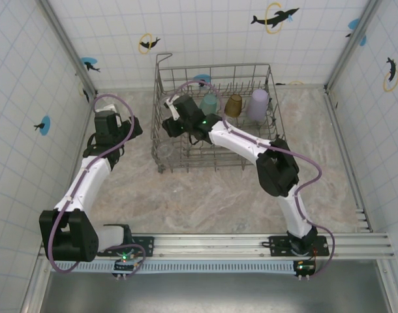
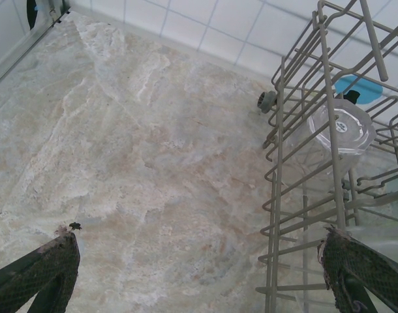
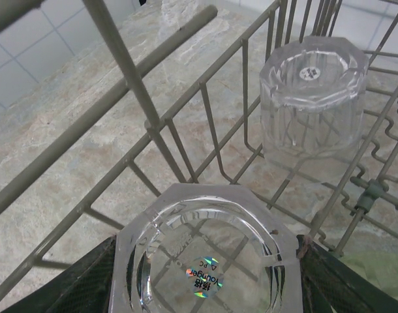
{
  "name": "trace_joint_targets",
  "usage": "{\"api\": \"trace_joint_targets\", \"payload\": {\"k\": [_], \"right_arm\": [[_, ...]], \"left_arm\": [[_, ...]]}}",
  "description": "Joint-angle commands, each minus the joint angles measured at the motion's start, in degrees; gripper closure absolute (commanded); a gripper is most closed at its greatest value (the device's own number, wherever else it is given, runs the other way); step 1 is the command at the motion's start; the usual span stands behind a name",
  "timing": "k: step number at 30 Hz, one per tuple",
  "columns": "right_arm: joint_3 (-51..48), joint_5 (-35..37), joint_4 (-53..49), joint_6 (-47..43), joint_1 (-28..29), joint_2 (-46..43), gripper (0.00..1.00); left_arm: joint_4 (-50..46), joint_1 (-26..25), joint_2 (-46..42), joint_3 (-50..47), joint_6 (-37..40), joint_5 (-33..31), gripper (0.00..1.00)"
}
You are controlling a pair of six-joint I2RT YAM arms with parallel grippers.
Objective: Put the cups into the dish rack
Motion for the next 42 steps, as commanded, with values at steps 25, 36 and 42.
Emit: {"api": "trace_joint_targets", "payload": {"k": [25, 36, 42], "right_arm": [[12.30, 10.06, -8.54, -9.74, 2.93, 8.33, 0.27], [12.32, 4.63, -7.38, -5.09, 1.22, 4.00, 0.08], [12.26, 4.75, -7.08, -5.14, 0.44, 1.38, 0.01]], "left_arm": [[0.74, 0.19, 0.70, -0.37, -1.19, 1.52, 0.03], [0.81, 0.15, 0.34, -0.36, -1.30, 1.45, 0.03], [0.86, 0.17, 0.10, -0.48, -1.43, 1.52, 0.03]]}}
